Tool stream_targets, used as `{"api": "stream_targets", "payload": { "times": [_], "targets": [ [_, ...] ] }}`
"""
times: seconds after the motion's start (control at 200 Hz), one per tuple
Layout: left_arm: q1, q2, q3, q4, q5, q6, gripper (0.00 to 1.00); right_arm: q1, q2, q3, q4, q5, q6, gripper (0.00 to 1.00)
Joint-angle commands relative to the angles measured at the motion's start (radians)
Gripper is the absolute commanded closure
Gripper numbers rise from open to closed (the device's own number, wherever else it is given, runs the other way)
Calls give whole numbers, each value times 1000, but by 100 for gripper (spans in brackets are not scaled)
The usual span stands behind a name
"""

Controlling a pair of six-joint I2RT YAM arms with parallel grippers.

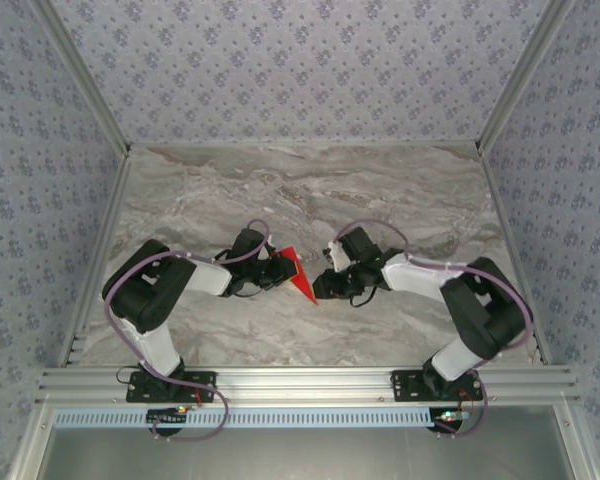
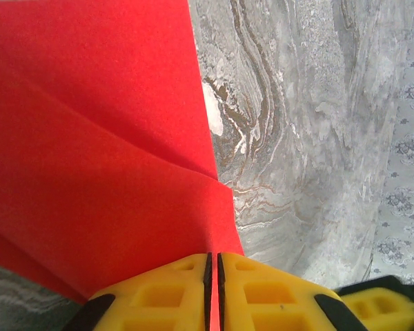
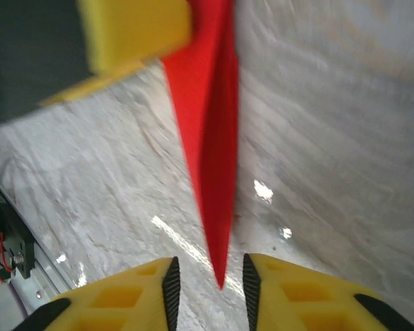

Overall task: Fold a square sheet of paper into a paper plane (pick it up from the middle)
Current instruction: Fold the wing for the fifth time at the center of the table.

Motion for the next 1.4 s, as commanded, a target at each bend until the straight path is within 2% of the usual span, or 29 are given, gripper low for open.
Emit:
{"api": "stream_targets", "payload": {
  "times": [0.0,0.075,0.14,0.225,0.315,0.555,0.924,1.394],
  "targets": [
    [-7,4,-4,-62,-16,26,87,1,-30,21,18,33,14,67],
    [-8,6,-3,-63,-17,26,87,13,24,60,57,-37,28,72],
    [-7,8,0,-64,-16,25,87,23,85,96,80,-75,44,81],
    [-7,9,1,-64,-16,23,87,38,154,135,81,-75,42,89],
    [-7,7,5,-65,-16,22,87,42,199,157,81,-64,44,91],
    [-8,7,8,-70,-16,22,87,44,269,171,61,-65,33,93],
    [-7,9,7,-100,-42,22,87,42,297,158,-4,-31,-4,93],
    [-7,27,62,-323,-140,55,89,43,242,127,-146,-64,-125,94]
  ]
}}
